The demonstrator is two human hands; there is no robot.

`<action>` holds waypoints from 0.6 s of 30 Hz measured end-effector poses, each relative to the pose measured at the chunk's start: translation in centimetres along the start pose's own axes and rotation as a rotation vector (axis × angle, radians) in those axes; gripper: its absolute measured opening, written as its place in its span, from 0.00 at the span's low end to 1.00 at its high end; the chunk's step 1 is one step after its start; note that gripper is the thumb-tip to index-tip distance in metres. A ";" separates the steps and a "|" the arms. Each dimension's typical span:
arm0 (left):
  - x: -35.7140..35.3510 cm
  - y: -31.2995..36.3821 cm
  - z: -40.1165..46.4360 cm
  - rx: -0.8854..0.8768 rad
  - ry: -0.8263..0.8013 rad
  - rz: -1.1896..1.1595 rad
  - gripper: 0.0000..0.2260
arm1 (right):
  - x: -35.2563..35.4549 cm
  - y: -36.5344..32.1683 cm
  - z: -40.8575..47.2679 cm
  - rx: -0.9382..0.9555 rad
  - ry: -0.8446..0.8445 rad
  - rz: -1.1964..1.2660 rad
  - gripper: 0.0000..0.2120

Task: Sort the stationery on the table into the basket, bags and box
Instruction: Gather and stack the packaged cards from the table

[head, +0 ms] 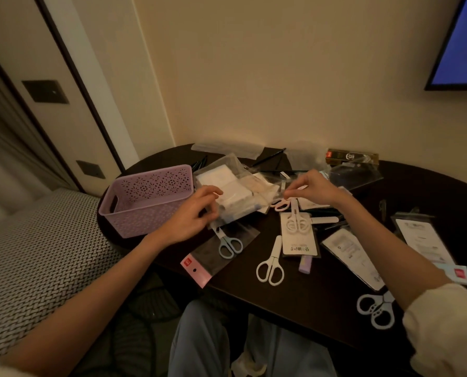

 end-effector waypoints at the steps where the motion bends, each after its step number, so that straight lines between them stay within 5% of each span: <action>1: -0.3 -0.4 -0.3 0.029 -0.054 -0.063 0.05 | -0.1 -0.1 -0.2 0.013 0.000 -0.015 0.03; 8: -2.5 -1.8 -1.7 0.206 -0.241 -0.354 0.04 | -2.0 -1.8 -2.1 0.087 0.005 -0.059 0.04; 18: -2.5 0.5 -2.5 0.039 -0.059 0.033 0.08 | -6.3 -2.1 -2.6 0.138 -0.141 -0.274 0.08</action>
Point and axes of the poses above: each hand's wrist, its own z-axis towards the middle knuckle, its own x-axis out of the back of the hand, y = z × x, the point moved 10 cm from there along z, towards the middle knuckle, and after that the axes turned 11 degrees about z, right-handed, at the moved point
